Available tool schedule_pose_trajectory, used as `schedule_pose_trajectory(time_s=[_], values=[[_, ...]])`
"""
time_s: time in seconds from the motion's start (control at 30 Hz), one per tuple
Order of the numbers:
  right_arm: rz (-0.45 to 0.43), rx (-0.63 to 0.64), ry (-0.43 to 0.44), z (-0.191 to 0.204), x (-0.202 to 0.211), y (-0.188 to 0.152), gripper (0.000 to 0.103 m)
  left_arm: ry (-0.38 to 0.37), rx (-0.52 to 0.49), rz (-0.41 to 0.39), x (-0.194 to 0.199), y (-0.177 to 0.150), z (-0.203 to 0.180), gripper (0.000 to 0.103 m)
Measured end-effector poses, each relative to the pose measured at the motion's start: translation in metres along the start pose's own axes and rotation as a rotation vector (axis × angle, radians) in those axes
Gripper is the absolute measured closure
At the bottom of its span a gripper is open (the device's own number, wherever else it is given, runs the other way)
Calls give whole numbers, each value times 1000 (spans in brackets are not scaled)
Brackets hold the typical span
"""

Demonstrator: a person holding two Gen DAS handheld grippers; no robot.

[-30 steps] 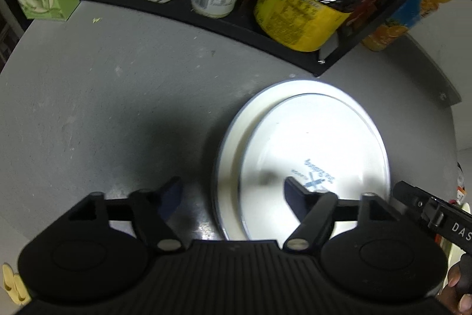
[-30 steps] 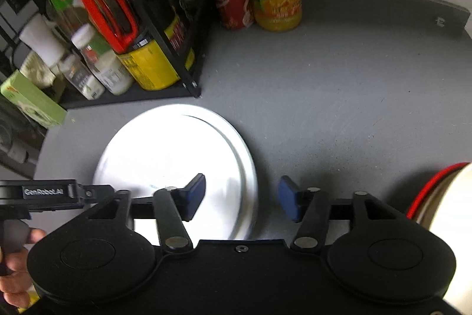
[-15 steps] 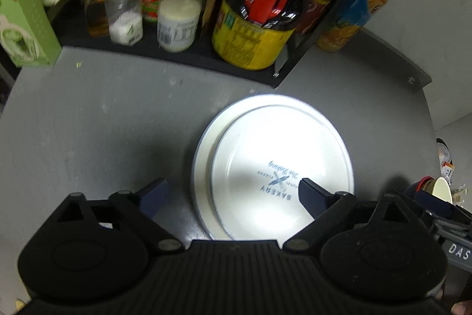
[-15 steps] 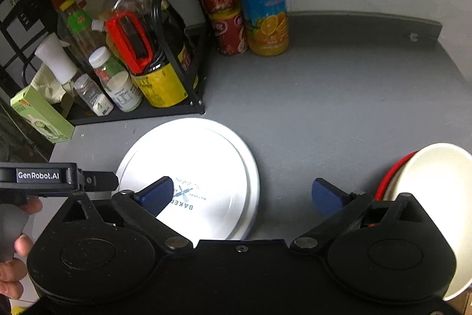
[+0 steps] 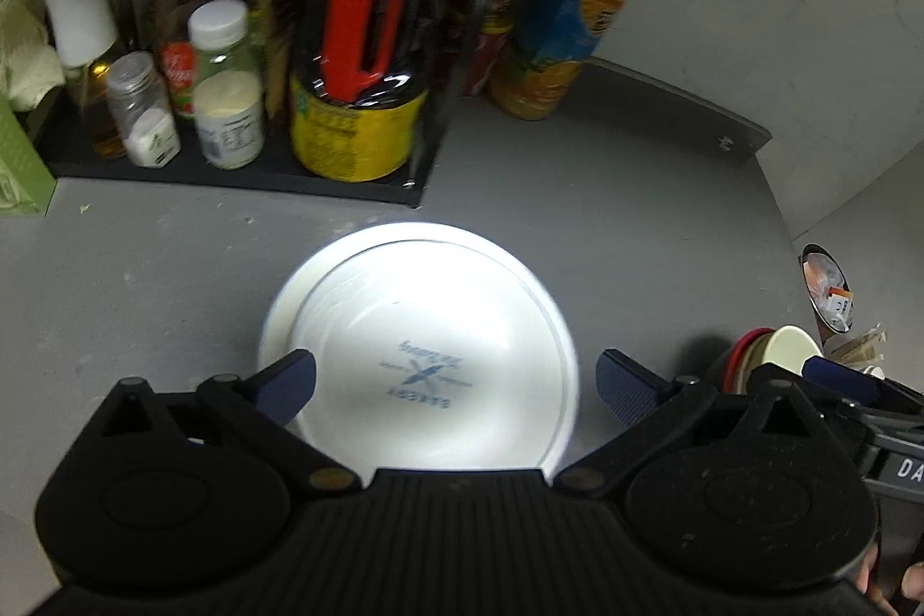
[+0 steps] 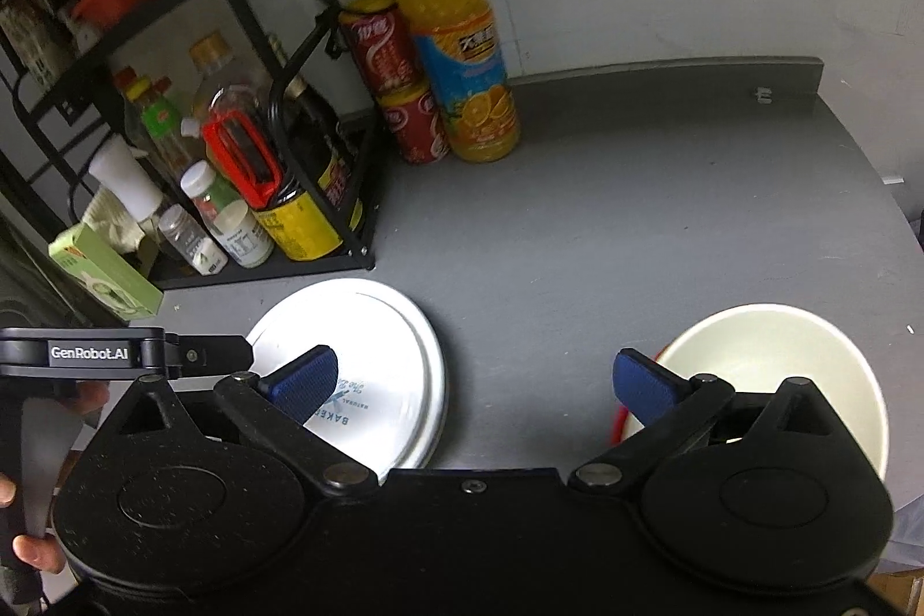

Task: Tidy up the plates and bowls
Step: 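Withdraw both grippers from the plate stack, then move both grippers toward the red bowl holding the nested cream bowls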

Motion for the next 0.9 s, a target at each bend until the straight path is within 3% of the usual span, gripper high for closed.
schedule_pose_trajectory(time_s=[0.1, 0.6, 0.9], values=[[-4, 0, 10, -16, 10, 5, 0, 21, -15, -10, 2, 0, -17, 1], [-6, -38, 3, -92, 40, -2, 0, -38, -66, 27, -7, -16, -102, 1], [-1, -61, -7, -137, 48, -9, 0, -14, -52, 53, -26, -25, -139, 1]])
Point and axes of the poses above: each gripper's, at about its wrist camera, not at the fingertips, and x roughly against the way its jaws point, z to its left, y to its top, the point moved 3 cm from there along -x, roughly the way its jaws point, and after that the axes turned 3 degrees about x, right-handed, at the moved point
